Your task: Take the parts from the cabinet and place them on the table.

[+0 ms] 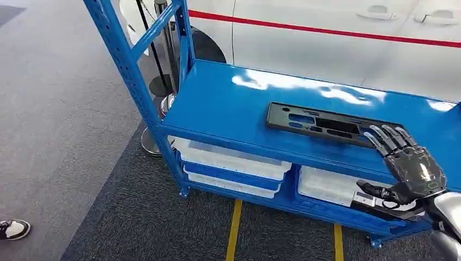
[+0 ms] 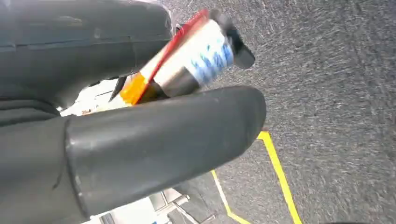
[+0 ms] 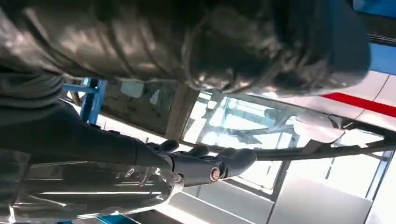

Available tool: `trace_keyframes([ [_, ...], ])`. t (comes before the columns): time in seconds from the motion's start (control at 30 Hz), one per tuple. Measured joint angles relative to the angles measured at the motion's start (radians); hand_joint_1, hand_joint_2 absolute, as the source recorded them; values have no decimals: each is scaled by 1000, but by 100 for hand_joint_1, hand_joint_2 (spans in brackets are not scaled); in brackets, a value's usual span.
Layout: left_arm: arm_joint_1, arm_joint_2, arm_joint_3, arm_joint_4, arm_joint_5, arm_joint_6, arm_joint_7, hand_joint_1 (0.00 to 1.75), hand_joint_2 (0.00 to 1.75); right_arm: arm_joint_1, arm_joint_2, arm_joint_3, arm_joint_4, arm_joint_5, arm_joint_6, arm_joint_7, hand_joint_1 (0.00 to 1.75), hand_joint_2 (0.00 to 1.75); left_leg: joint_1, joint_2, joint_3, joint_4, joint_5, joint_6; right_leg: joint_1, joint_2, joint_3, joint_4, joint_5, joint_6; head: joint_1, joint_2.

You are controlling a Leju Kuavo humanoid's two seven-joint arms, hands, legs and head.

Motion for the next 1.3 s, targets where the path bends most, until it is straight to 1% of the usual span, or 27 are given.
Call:
trace_keyframes([
  [0.07, 0, 0, -4, 0, 0, -1, -3, 0, 0, 0, 1, -3, 0, 0, 0, 0, 0, 0, 0, -3, 20, 10, -20, -4, 2, 0, 59, -162, 120, -6, 0, 0],
  [0.1, 1, -1, -5, 0, 0, -5, -4, 0, 0, 0, 1, -5, 0, 4, 1, 0, 0, 0, 0, -3, 17, 15, -32, -8, 4, 1, 82, -225, 140, -11, 0, 0],
  [0.13, -2, -3, -6, 0, 0, -7, -6, 0, 0, 1, 3, -3, 0, 8, 2, 0, 0, 0, -6, -5, 18, 27, -39, -16, 12, 3, 89, -235, 130, -15, 0, 0],
  [0.23, 0, -4, -7, 0, 1, -6, -13, 0, 0, 9, 4, -11, -2, 12, 2, -2, 0, 0, -1, -7, 13, 20, -40, -27, 14, 5, 88, -244, 116, -27, 0, 0],
  [0.27, -1, -4, -8, 0, 3, -6, -13, 0, 0, 10, 4, -14, -3, 12, 2, -2, 0, 0, -6, -7, 18, 20, -46, -34, 5, 5, 96, -252, 116, -32, -1, 0],
  [0.3, -1, -3, -8, 0, 3, -4, -13, 0, 0, 15, 4, -18, -6, 11, 2, 0, 0, 0, -2, -4, 16, 34, -57, -41, 3, 3, 108, -261, 115, -36, -1, 0],
  [0.33, -1, -2, -8, 0, 3, -5, -14, 0, 0, 18, 4, -22, -8, 11, 2, 0, 0, 0, -2, 0, 2, 63, -72, -46, 1, 0, 115, -263, 112, -42, -1, 0],
  [0.4, -1, -3, -9, 0, 3, -5, -16, 0, 0, 34, 8, -30, -11, 10, 2, 0, 0, 0, 9, 3, -96, 236, -137, -58, 0, -4, 126, -264, 101, -47, -3, 0],
  [0.43, -1, -3, -10, 0, 3, -5, -18, 0, 0, 46, 11, -33, -11, 8, 2, 0, 0, 0, 14, 5, -140, 303, -151, -62, 0, -5, 131, -264, 96, -47, -3, 0],
  [0.47, 0, -3, -11, 0, 4, -6, -19, 0, 0, 59, 14, -36, -11, 7, 2, 0, 0, 0, 17, 7, -165, 328, -142, -65, -1, -5, 137, -264, 91, -46, -2, 0],
  [0.5, 2, -3, -12, 0, 5, -6, -21, 0, 0, 73, 19, -40, -11, 6, 3, 0, 0, 0, 19, 8, -165, 303, -104, -67, -3, -5, 147, -264, 85, -44, -3, 0],
  [0.53, 3, -3, -13, 0, 6, -6, -22, 0, 0, 84, 23, -48, -12, 4, 3, 0, 0, 0, 20, 9, -143, 240, -53, -68, -5, -5, 156, -264, 78, -41, -2, 0],
  [0.6, 4, -3, -13, 0, 7, -6, -24, 0, 0, 98, 30, -61, -15, 2, 3, 0, 0, 0, 21, 10, -73, 61, 49, -66, -10, -5, 177, -264, 63, -30, -2, 0],
  [0.63, 5, -4, -13, 0, 7, -6, -24, 0, 0, 104, 33, -67, -17, -1, 4, 0, 0, 0, 15, 9, -64, 53, 29, -64, -6, -4, 177, -266, 59, -23, -3, 0],
  [0.67, 2, -3, -13, 0, 7, -6, -24, 0, 0, 107, 39, -71, -18, -2, 6, 0, 0, 0, 12, 9, -55, 29, 22, -56, -5, -3, 172, -263, 58, -17, -3, 0],
  [0.77, 0, -3, -13, 0, 7, -7, -24, 0, 0, 121, 53, -77, -19, -3, 9, 0, 0, 0, 11, 8, -54, 29, 18, -36, -4, -4, 182, -280, 58, 1, -2, 0],
  [0.83, 1, -4, -14, 0, 7, -8, -24, 0, 0, 124, 61, -81, -19, -3, 11, 0, 0, 0, 15, 8, -34, 9, 20, -22, -7, -3, 167, -237, 32, 5, -2, 0],
  [0.93, 0, -4, -18, 0, 6, -8, -26, 0, 0, 136, 72, -82, -18, -3, 15, 0, 0, 0, 8, 8, -27, 10, 9, -4, -3, 0, 30, -5, -54, 5, -2, 0],
  [0.97, 0, -4, -20, 0, 6, -8, -27, 0, 0, 141, 77, -82, -18, -3, 15, 0, 0, 0, 4, 7, -23, 12, 5, -1, -3, 0, -2, 38, -53, 5, -2, 0],
  [1.0, 0, -4, -21, 0, 7, -8, -27, 0, 0, 145, 82, -82, -17, -3, 16, 0, 0, 0, 1, 5, -15, 13, -2, 0, -2, 0, -11, 29, -23, 2, -2, 0],
  [1.03, 0, -4, -21, 0, 6, -8, -27, 0, 0, 146, 85, -83, -17, -3, 15, 0, 0, 0, -1, 4, -6, 15, -9, -1, -1, 0, 5, -22, 24, -3, -2, 0],
  [1.1, 0, -4, -24, 0, 6, -8, -27, 0, 0, 145, 88, -86, -17, -3, 16, 0, 0, 0, -4, 2, 15, 18, -25, -4, 6, 0, 72, -188, 132, -18, -2, 0],
  [1.13, 2, -5, -27, 0, 6, -8, -29, 0, 0, 145, 89, -88, -16, -3, 16, 0, 0, 0, -4, 1, 14, 17, -31, -7, 13, 0, 92, -221, 125, -29, -2, 0],
  [1.17, -2, -7, -29, 0, 6, -10, -29, 0, 0, 145, 91, -90, -16, -3, 17, 0, 0, 0, -9, 0, 17, 24, -36, -14, 17, 0, 103, -250, 119, -30, -2, 0],
  [1.23, -1, -7, -31, 0, 6, -10, -30, 0, 0, 144, 96, -93, -16, -2, 18, 0, 0, 0, -6, 0, 15, 15, -38, -23, 20, 0, 102, -249, 112, -33, -2, 0],
  [1.27, -1, -8, -32, 0, 6, -10, -30, 0, 0, 145, 98, -93, -16, -3, 18, 0, 0, 0, -6, 2, 19, 13, -40, -27, 19, 1, 104, -255, 112, -35, -3, 0],
  [1.3, -2, -5, -32, 0, 6, -10, -30, 0, 0, 145, 103, -94, -17, -3, 18, 0, 0, 0, -10, 4, 20, 16, -48, -36, 6, 0, 115, -266, 113, -38, -2, 0],
])
